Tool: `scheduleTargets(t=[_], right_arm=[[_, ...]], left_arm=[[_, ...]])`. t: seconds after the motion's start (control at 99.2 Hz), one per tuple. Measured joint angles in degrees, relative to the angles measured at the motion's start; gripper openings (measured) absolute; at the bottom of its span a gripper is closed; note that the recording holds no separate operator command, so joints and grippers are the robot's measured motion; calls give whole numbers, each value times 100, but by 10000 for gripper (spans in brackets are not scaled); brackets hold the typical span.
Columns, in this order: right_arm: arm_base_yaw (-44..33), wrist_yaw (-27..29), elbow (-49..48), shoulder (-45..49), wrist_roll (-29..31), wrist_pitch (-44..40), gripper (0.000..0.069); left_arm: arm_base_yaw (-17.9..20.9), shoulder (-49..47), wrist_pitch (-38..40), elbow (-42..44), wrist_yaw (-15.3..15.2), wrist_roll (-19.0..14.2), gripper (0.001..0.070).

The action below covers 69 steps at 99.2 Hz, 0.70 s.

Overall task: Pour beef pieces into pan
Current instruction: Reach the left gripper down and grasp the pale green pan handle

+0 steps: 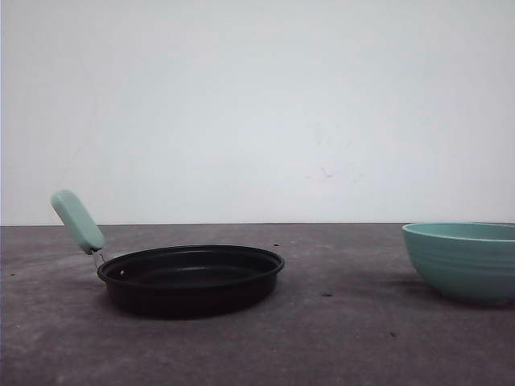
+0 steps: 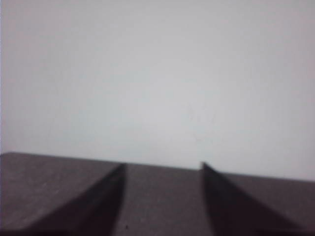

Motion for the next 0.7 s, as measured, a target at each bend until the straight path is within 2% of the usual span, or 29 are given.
scheduleTargets(t=[0.071,0.151,0.242,0.343,0.504,0.696], right_arm=[[0,0,87,109,0,-122,451],[0,0,120,203,7,-192,528],[0,0,122,286,66,-382,589],[0,0,122,437,184,-627,617],[0,-66,122,822,538,-1119,628],[-2,-643,122,1220,918,-1552,628]], left_arm=[[-72,138,-28,0,0,11,610],[-129,227,-109,0,0,11,684],[-190,282,-175,0,0,-96,692],[-214,420,-168,0,2,-363,692],[-212,1043,-208,0,177,-726,692],[-212,2162,-372,-2,195,-1281,692]])
